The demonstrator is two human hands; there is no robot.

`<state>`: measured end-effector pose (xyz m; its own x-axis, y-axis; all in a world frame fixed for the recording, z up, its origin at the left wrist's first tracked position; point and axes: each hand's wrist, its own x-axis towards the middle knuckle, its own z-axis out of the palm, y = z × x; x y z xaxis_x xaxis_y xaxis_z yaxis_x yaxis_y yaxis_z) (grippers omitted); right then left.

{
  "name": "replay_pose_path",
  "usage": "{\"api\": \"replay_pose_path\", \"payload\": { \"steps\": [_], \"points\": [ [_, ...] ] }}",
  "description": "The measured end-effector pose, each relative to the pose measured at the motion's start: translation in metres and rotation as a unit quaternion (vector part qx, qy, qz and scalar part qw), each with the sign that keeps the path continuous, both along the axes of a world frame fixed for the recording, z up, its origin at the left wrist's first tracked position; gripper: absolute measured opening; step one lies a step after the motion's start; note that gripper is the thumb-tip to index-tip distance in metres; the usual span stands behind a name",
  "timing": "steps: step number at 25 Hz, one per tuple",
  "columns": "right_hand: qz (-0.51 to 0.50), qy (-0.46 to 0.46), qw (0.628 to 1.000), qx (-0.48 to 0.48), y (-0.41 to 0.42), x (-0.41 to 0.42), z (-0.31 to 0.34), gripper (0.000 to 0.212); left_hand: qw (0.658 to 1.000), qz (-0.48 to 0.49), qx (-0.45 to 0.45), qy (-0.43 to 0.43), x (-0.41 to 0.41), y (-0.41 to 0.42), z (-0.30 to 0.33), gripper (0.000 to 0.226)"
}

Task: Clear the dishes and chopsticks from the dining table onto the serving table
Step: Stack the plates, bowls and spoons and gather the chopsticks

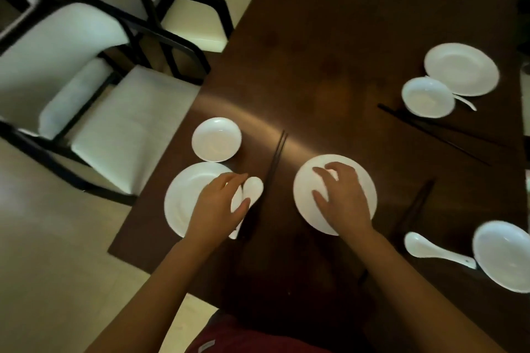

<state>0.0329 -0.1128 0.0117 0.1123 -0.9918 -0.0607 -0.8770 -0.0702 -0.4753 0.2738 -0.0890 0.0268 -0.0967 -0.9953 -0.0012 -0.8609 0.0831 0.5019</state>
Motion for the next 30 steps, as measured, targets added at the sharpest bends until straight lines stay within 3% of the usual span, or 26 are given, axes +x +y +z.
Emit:
{"api": "replay_pose_path", "payload": {
  "steps": [1,3,7,11,14,18,21,25,27,30],
  "points": [
    [0.074,0.043,0.995,-0.046,-0.001,0.020,0.002,0.047,0.996,-0.023,-0.042,-0.073,0.020,0.009,0.002,0.050],
    [0.167,0.085,0.978,-0.092,-0.007,0.057,0.004,0.052,0.983,-0.034,-0.038,-0.174,0.057,0.024,0.000,0.066],
    [0.208,0.084,0.974,-0.030,-0.021,0.112,-0.007,0.057,0.976,0.069,0.023,-0.203,0.105,0.041,-0.019,0.078],
    [0.271,0.163,0.948,0.028,-0.033,0.139,-0.031,0.057,0.971,0.084,0.069,-0.214,0.122,0.041,-0.044,0.080],
    [0.267,0.191,0.942,0.075,-0.036,0.148,-0.041,0.050,0.972,0.090,0.122,-0.179,0.124,0.043,-0.060,0.079],
    [0.252,0.202,0.945,0.053,-0.039,0.159,-0.044,0.038,0.971,0.135,0.183,-0.072,0.124,0.046,-0.072,0.073],
    [0.212,0.170,0.960,0.068,-0.040,0.167,-0.043,0.034,0.969,0.172,0.179,0.019,0.119,0.042,-0.074,0.068],
    [0.182,0.135,0.971,0.072,-0.035,0.171,-0.040,0.035,0.924,0.290,0.184,0.169,0.119,0.034,-0.063,0.057],
    [0.182,0.139,0.972,0.048,-0.029,0.171,-0.037,0.035,0.918,0.307,0.166,0.189,0.122,0.036,-0.054,0.056],
    [0.142,0.071,0.987,0.025,-0.022,0.171,-0.027,0.032,0.909,0.329,0.140,0.214,0.128,0.041,-0.037,0.055]
  ]
}}
